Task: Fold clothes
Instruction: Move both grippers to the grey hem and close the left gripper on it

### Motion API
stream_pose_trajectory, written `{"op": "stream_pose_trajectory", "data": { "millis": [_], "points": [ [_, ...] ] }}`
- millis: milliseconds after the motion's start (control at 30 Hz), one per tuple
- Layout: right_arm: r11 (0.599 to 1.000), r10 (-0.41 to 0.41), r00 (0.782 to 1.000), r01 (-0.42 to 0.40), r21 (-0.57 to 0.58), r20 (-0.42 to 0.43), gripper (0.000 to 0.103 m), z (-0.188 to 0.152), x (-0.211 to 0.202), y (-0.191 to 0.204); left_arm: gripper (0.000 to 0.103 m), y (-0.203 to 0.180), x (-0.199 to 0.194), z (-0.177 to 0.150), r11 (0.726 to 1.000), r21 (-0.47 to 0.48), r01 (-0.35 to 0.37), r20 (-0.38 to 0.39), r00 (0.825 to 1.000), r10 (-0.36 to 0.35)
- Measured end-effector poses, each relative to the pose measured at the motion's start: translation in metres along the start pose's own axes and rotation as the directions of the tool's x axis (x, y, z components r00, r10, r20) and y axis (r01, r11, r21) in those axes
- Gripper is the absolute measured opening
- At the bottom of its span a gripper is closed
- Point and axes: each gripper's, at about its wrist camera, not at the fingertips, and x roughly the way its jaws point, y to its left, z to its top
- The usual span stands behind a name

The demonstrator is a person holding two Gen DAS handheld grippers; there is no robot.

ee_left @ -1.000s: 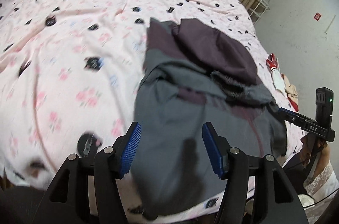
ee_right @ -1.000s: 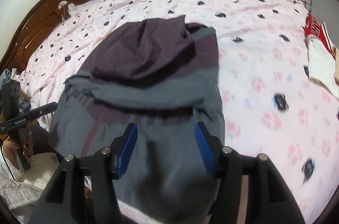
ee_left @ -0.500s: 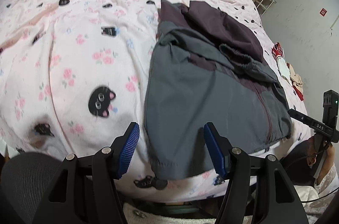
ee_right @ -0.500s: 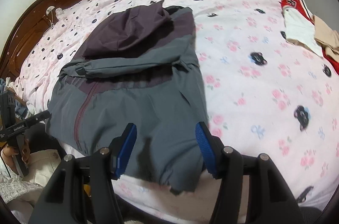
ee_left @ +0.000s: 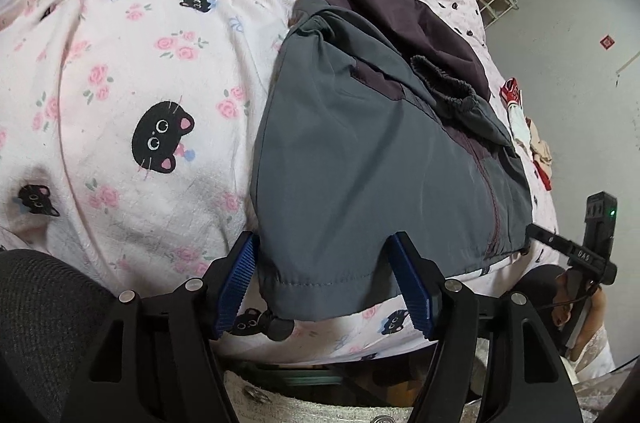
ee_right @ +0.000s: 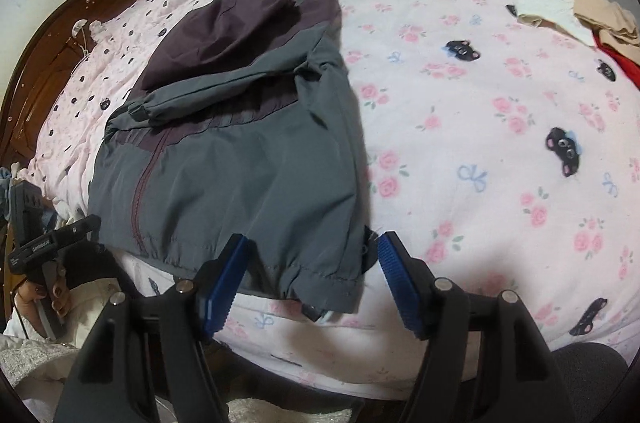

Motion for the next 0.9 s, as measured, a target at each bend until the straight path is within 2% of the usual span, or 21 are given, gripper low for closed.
{"op": "stream_pose_trajectory", "data": {
  "millis": [300, 533, 767, 800, 900],
  "points": [
    [0.999, 0.041, 0.999, -0.04, 0.02, -0.026, 0.072, -0.003, 0.012, 0.003, 0.064, 0.015, 0.004, 0.007, 0.993, -0.083, 0.079, 0.009, 0.997, -0.079],
    [0.995, 0.087, 0.996, -0.086, 0.045, -0.031, 0.073, -0.003, 0.016, 0.002, 0.068, 0.009, 0.004, 0.007, 0.995, -0.052, 0.082, 0.008, 0.997, -0.082],
    [0.993, 0.112, 0.993, -0.111, 0.027, -0.034, 0.073, -0.004, 0.015, 0.006, 0.068, 0.011, -0.003, 0.006, 0.99, -0.063, 0.13, 0.025, 0.991, -0.129],
    [0.993, 0.116, 0.993, -0.115, 0.027, -0.032, 0.073, -0.004, 0.015, 0.006, 0.067, 0.011, -0.003, 0.007, 0.989, -0.067, 0.132, 0.028, 0.991, -0.13],
    [0.991, 0.127, 0.992, -0.126, 0.036, -0.028, 0.07, -0.004, 0.016, 0.006, 0.054, 0.014, -0.002, 0.01, 0.988, -0.087, 0.127, 0.035, 0.992, -0.125]
  ]
}}
